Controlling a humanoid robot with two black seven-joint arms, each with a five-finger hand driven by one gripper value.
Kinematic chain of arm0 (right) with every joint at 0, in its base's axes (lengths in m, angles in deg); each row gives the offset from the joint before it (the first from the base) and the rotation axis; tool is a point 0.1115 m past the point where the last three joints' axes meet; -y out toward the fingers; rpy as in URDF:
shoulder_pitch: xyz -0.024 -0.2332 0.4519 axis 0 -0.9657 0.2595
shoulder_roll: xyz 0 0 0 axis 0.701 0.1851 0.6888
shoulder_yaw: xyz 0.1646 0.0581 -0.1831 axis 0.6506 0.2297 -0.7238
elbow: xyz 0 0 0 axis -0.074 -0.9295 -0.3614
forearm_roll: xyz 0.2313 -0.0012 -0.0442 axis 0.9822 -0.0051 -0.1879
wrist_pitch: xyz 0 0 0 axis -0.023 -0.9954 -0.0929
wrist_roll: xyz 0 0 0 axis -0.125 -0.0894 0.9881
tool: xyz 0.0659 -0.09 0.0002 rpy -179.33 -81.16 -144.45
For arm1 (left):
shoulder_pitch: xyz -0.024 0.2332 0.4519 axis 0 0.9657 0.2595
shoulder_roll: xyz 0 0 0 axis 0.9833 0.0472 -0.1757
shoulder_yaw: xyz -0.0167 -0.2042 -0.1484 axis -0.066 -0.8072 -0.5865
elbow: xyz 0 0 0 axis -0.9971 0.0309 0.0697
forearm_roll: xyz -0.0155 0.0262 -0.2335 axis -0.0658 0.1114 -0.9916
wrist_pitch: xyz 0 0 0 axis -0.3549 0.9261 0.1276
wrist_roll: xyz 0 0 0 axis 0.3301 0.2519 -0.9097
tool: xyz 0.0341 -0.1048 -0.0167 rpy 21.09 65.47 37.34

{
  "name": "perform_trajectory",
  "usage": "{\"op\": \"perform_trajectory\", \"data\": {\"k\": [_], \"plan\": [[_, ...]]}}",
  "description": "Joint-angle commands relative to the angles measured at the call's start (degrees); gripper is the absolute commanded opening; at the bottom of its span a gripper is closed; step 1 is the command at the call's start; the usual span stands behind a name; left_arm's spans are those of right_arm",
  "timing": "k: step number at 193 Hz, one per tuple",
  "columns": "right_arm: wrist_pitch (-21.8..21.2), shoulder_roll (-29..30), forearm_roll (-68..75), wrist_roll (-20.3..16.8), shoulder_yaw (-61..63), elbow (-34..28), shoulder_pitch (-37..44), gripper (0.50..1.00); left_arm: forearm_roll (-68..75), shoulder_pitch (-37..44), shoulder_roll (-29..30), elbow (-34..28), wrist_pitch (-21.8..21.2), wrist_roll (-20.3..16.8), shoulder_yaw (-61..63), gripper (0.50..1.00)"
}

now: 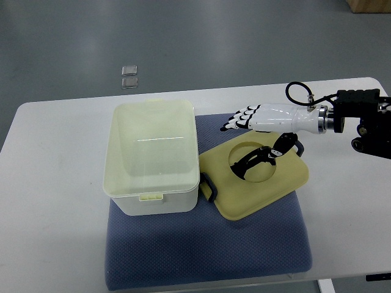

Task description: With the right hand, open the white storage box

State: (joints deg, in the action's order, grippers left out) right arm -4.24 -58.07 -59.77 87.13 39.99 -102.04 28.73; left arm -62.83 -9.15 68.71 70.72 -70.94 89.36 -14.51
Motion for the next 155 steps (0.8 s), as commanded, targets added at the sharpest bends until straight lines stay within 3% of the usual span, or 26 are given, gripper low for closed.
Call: {"op": "perform_trajectory", "data": {"k": [1, 43, 68, 87, 104, 117, 132, 155], "plan": [[-0.61, -1.26, 0.08, 0.0, 0.09, -0.1, 0.65, 0.932, 0.0, -0.01, 0.0, 0.0, -0.06, 0.0, 0.06, 1.0], [-6.67, -4.08, 4.48, 0.0, 5.1, 0.16, 5.84, 0.932, 0.0, -0.01, 0.0, 0.0, 0.11, 0.0, 0.06, 1.0], [-15.55, -4.34, 14.14, -0.55, 17.49, 2.98, 5.49, 0.932, 0.0, -0.01, 0.0, 0.09, 0.11, 0.0, 0.06, 1.0], [-20.82, -2.24, 27.49, -6.96, 29.08, 7.89, 3.21, 0.932, 0.0, -0.01, 0.0, 0.18, 0.11, 0.0, 0.15, 1.0], [-21.08, 1.64, 40.25, -12.85, 37.62, 12.29, -0.93, 0.932, 0.0, -0.01, 0.0, 0.18, 0.11, 0.0, 0.15, 1.0], [-21.17, 6.55, 52.89, -20.84, 45.69, 16.77, -3.74, 0.932, 0.0, -0.01, 0.0, 0.27, 0.11, 0.0, 0.15, 1.0], [-21.0, 10.6, 64.14, -26.91, 52.37, 20.2, -6.64, 0.932, 0.0, -0.01, 0.0, 0.79, 0.11, 0.0, 0.15, 1.0], [-20.64, 14.38, 77.77, -28.59, 59.67, 26.26, -12.0, 0.932, 0.0, -0.01, 0.0, 0.97, 0.11, 0.0, 0.15, 1.0]]}}
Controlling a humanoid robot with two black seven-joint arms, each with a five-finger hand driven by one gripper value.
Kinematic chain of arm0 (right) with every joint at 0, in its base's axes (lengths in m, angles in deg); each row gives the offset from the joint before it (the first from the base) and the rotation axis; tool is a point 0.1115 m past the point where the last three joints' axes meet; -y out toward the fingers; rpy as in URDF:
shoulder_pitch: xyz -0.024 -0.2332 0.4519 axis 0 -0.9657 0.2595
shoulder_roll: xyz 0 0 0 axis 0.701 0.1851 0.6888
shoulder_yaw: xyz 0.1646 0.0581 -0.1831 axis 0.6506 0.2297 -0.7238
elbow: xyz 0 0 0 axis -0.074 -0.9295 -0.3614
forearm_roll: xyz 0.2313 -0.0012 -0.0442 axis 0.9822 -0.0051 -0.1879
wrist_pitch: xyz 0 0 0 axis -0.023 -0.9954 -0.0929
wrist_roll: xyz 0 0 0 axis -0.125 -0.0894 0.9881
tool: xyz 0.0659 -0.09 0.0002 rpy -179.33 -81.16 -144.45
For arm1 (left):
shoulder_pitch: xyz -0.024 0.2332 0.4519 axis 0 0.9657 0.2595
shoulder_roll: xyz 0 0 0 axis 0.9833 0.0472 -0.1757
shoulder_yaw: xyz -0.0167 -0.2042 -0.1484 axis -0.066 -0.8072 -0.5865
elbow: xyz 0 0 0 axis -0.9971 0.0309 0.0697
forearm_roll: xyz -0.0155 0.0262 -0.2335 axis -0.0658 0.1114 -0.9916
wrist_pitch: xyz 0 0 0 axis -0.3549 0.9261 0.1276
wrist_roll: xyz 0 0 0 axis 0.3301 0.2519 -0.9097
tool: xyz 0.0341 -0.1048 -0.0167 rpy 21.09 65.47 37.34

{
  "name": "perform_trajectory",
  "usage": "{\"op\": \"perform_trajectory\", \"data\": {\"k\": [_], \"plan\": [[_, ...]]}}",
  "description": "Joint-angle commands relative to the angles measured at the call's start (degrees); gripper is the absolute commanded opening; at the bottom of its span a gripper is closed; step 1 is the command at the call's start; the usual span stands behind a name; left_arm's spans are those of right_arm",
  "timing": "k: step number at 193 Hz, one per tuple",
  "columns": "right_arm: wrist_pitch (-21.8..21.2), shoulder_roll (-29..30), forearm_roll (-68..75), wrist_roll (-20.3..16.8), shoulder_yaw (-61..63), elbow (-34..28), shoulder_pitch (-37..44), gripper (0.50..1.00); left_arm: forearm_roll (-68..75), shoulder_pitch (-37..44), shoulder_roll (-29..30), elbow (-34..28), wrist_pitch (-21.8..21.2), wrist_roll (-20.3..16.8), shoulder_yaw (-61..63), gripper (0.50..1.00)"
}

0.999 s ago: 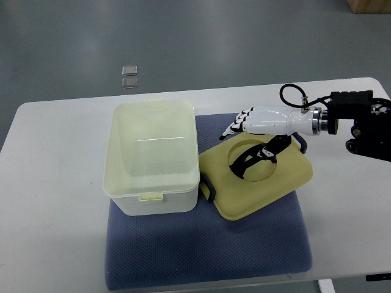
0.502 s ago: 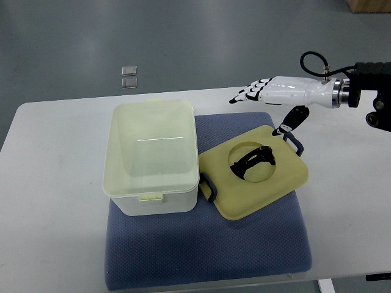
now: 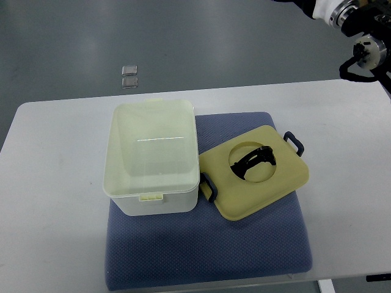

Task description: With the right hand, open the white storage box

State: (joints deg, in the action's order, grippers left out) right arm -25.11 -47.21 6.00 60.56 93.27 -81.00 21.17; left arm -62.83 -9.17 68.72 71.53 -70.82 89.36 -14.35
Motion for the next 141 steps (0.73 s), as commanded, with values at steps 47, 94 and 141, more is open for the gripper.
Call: {"op": "perform_trajectory", "data": {"k": [47, 94, 141], "plan": [[-4.6, 7.99, 27.74, -1.14, 12.28, 7.86, -13.49, 0.934, 0.0, 0.01, 0.0, 0.17, 0.0, 0.08, 0.0, 1.0], [-10.93, 9.49, 28.09, 7.03, 15.97, 8.04, -18.68, 0.934, 0.0, 0.01, 0.0, 0.25, 0.0, 0.08, -0.09, 1.0], [-11.2, 9.58, 28.09, 7.21, 15.97, 8.13, -19.38, 0.934, 0.0, 0.01, 0.0, 0.08, -0.18, 0.08, -0.09, 1.0]]}}
